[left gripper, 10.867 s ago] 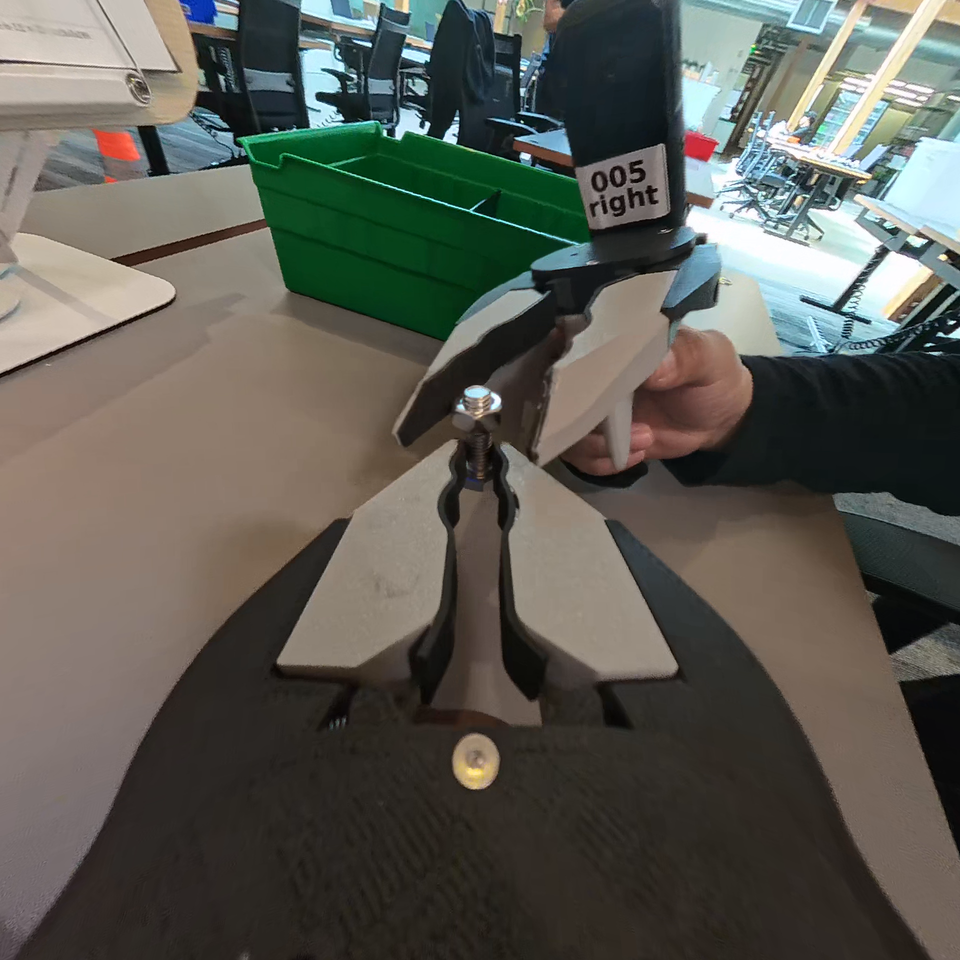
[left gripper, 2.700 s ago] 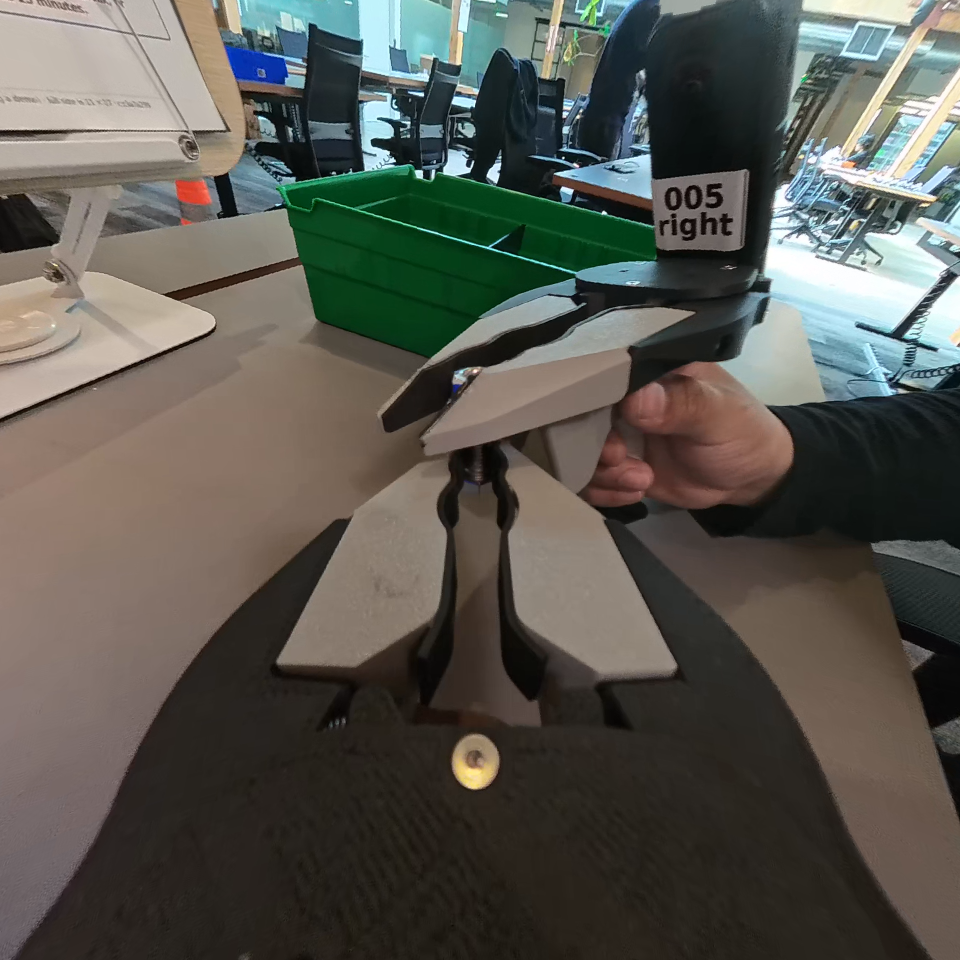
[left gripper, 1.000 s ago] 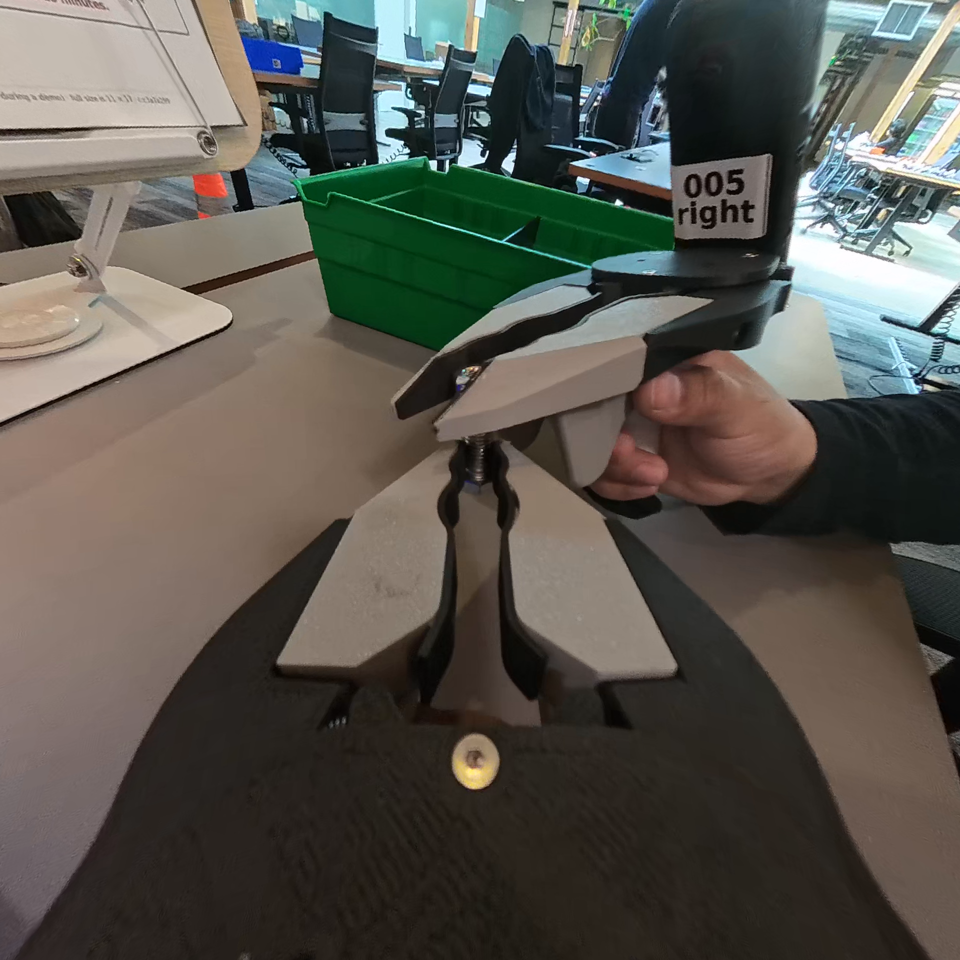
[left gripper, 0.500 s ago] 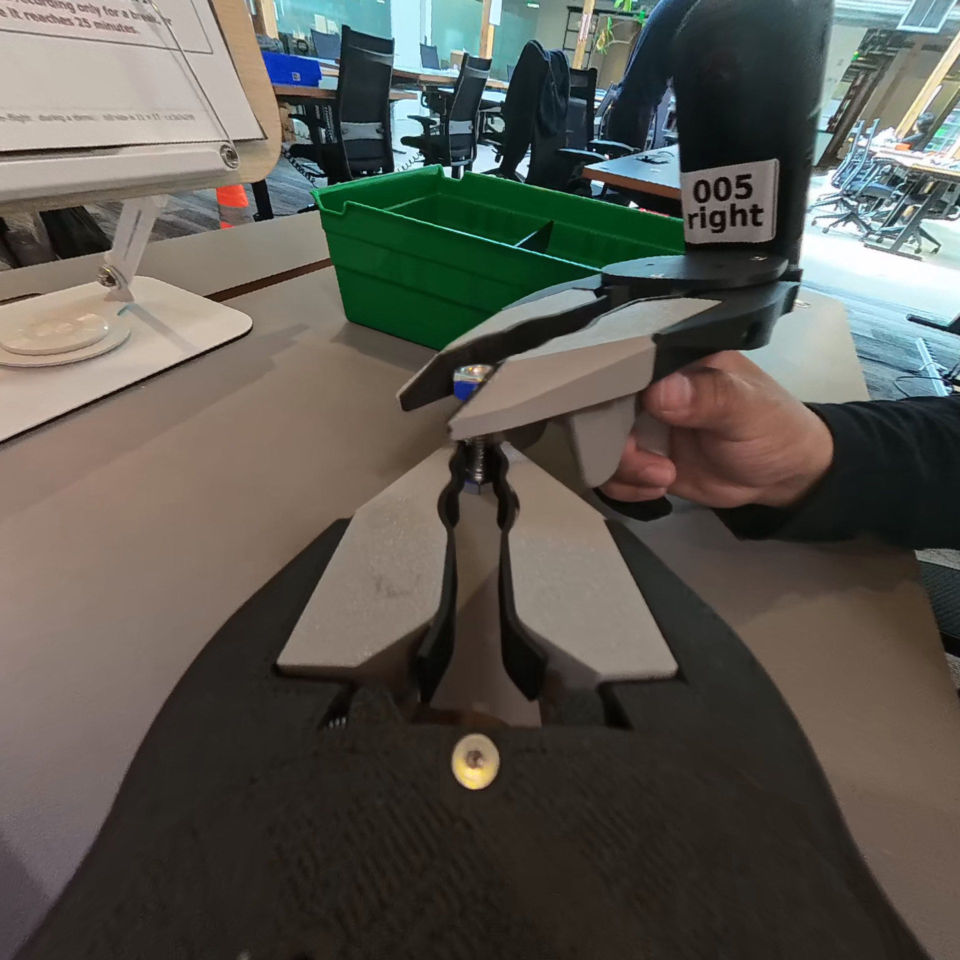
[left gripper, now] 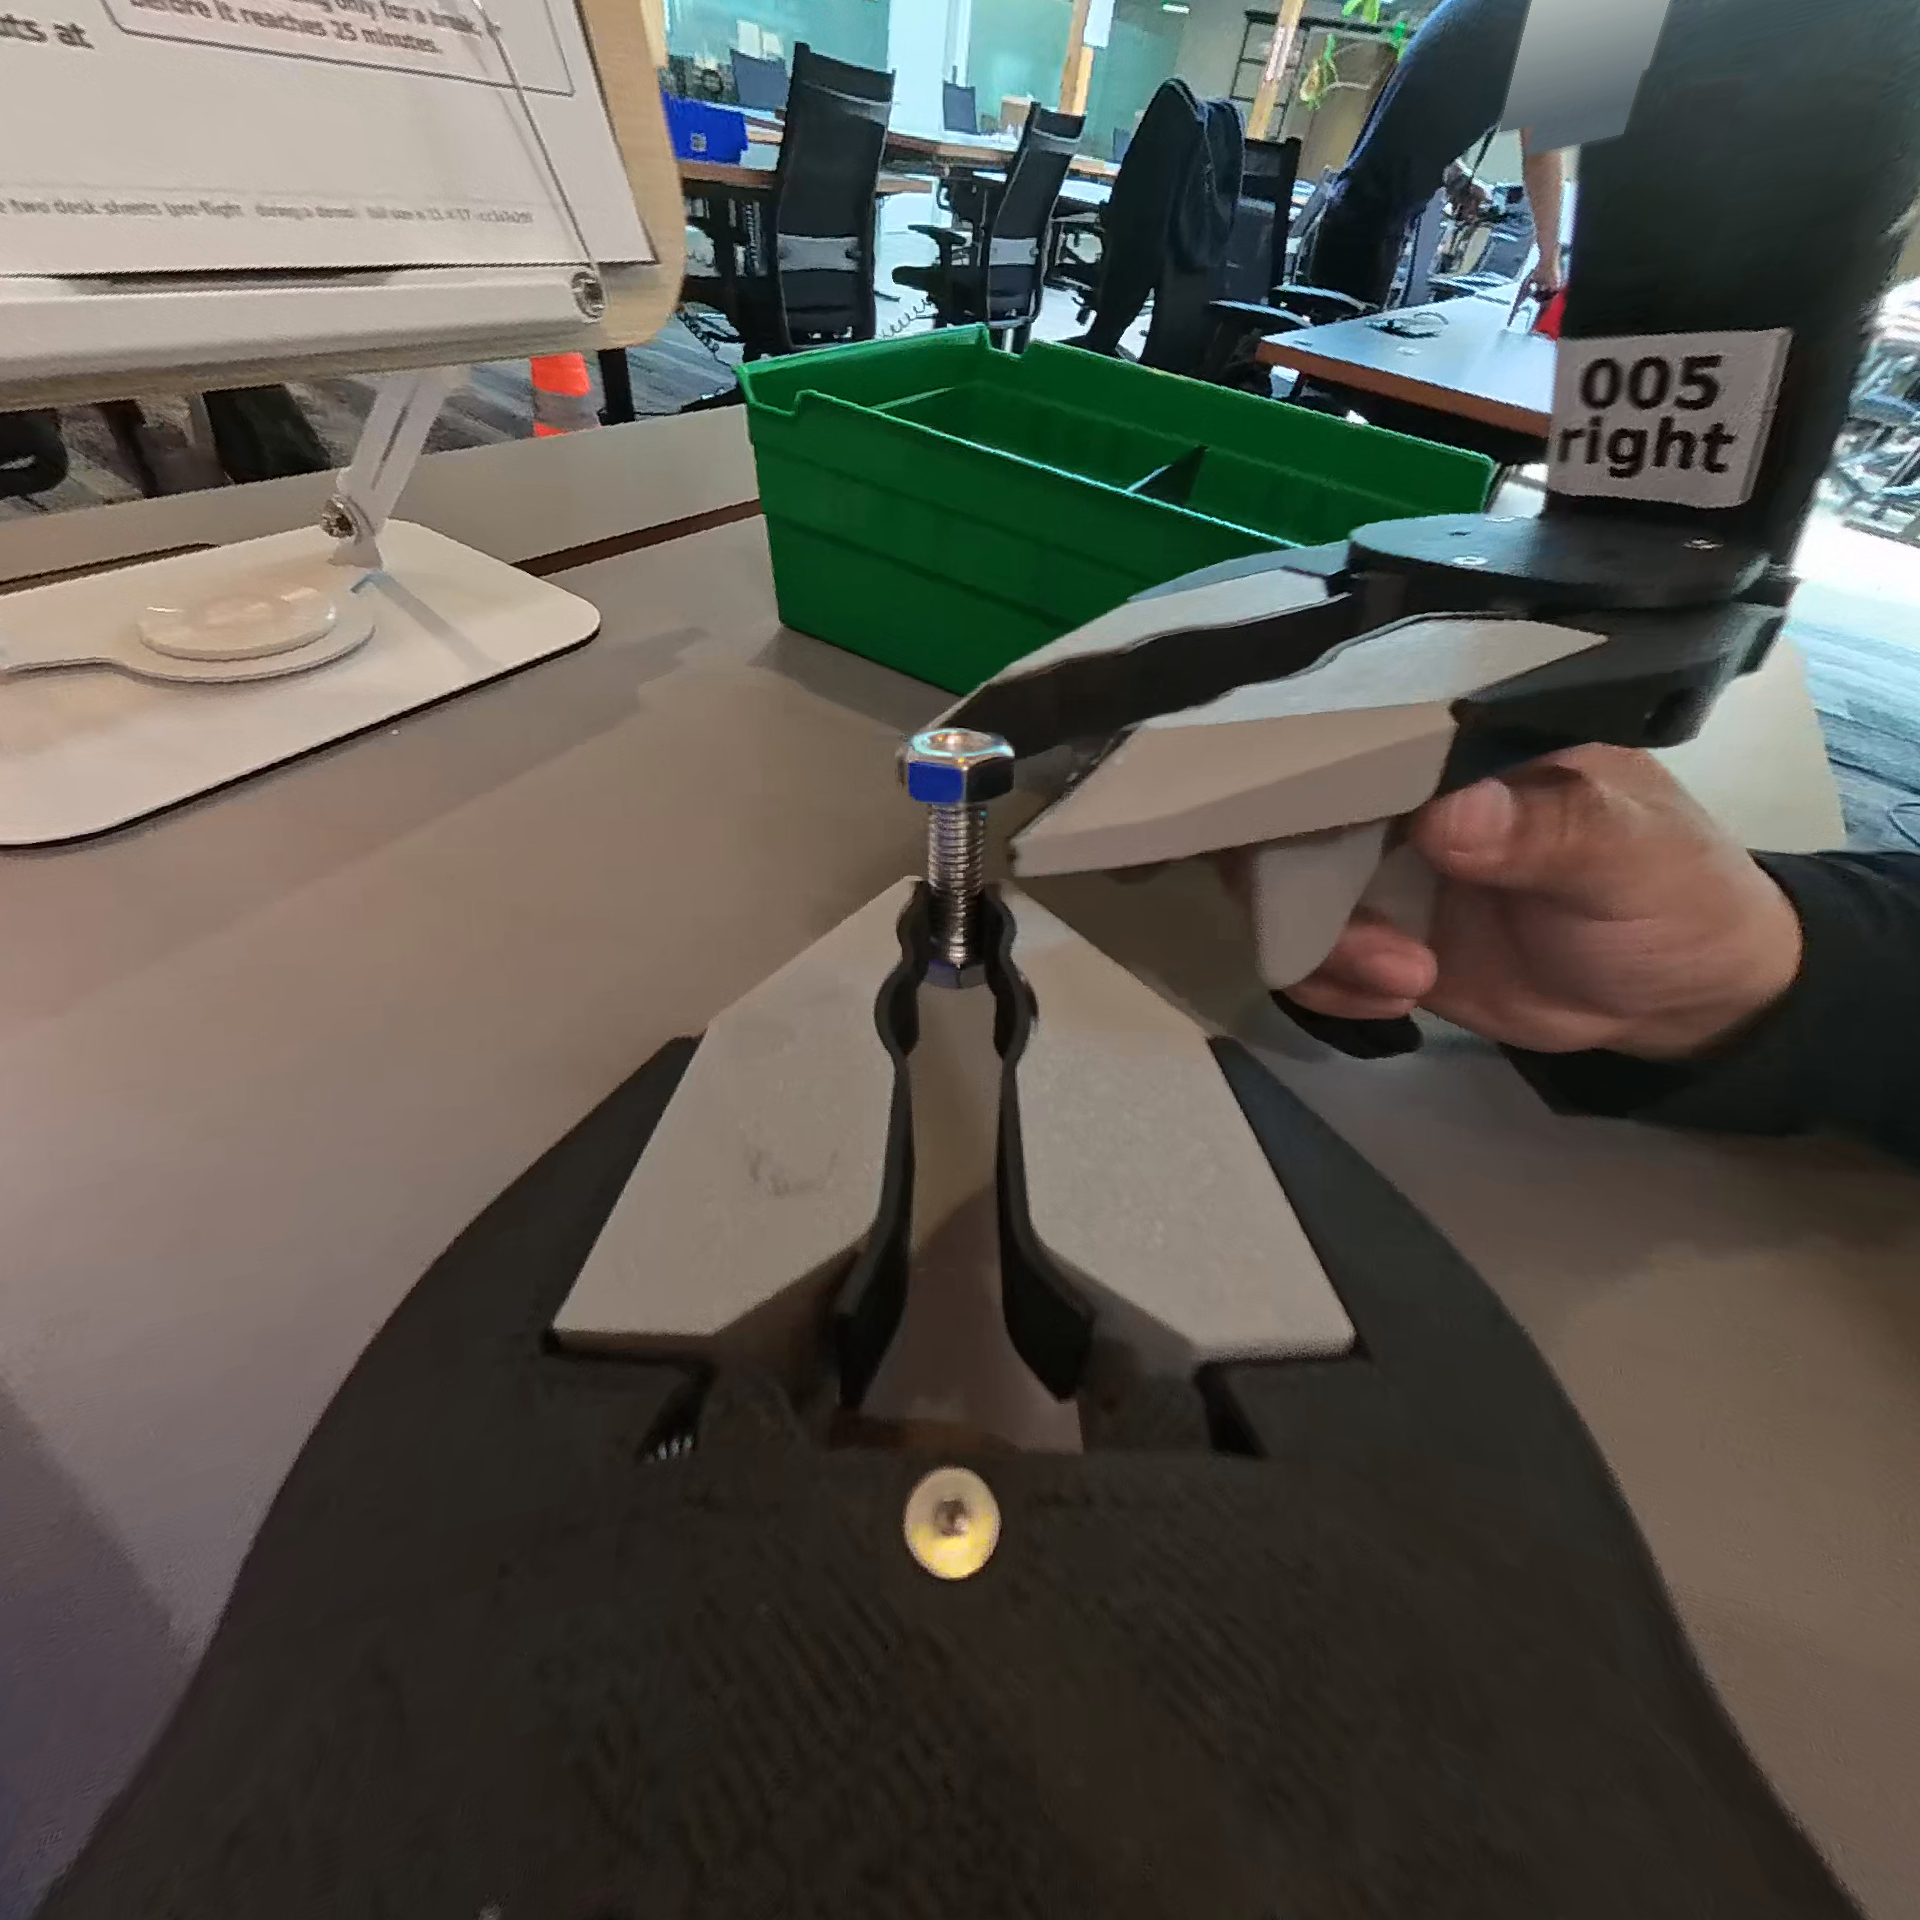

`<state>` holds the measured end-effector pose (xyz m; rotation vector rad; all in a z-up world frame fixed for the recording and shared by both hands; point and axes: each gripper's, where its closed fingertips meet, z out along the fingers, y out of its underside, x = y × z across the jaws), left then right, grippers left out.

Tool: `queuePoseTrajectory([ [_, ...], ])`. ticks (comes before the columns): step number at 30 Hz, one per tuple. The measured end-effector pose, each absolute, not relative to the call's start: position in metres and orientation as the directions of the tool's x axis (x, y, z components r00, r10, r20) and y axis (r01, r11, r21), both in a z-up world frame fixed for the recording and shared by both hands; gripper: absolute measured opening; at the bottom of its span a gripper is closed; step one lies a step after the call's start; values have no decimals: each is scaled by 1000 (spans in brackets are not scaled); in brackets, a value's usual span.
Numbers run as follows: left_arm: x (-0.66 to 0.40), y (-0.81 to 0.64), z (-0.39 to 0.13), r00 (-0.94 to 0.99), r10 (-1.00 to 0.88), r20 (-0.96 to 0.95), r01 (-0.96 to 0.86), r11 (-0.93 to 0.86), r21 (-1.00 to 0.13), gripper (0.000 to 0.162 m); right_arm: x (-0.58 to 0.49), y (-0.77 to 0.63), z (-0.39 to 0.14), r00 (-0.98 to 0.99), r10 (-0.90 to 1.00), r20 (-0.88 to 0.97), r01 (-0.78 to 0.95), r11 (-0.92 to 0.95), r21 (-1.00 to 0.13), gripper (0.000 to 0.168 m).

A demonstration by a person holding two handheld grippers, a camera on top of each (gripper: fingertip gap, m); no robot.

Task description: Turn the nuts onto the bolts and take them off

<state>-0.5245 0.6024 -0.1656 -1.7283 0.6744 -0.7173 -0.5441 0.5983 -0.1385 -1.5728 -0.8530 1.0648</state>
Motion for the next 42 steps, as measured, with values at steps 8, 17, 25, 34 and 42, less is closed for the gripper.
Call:
queuePoseTrajectory([
  [8, -507, 592, -166, 615, -782, 107, -118, -226, -967, 6, -552, 596, -140, 346, 911, -224, 16, -244, -970, 23],
  [17, -504, 587, -165, 596, -798, 94, -133, -213, -968, 6, -549, 595, -134, 333, 918, -216, 7, -231, -973, 13],
  [25, -514, 594, -163, 624, -773, 113, -104, -225, -969, 6, -530, 604, -119, 345, 904, -252, -61, -246, -967, 13],
  [34, -523, 601, -166, 655, -746, 122, -94, -240, -966, 6, -508, 596, -81, 390, 915, -106, -48, -95, -994, 13],
  [42, -524, 603, -174, 664, -741, 103, -121, -242, -963, 6, -378, 638, -43, 659, 683, 314, 310, 133, -941, 13],
])
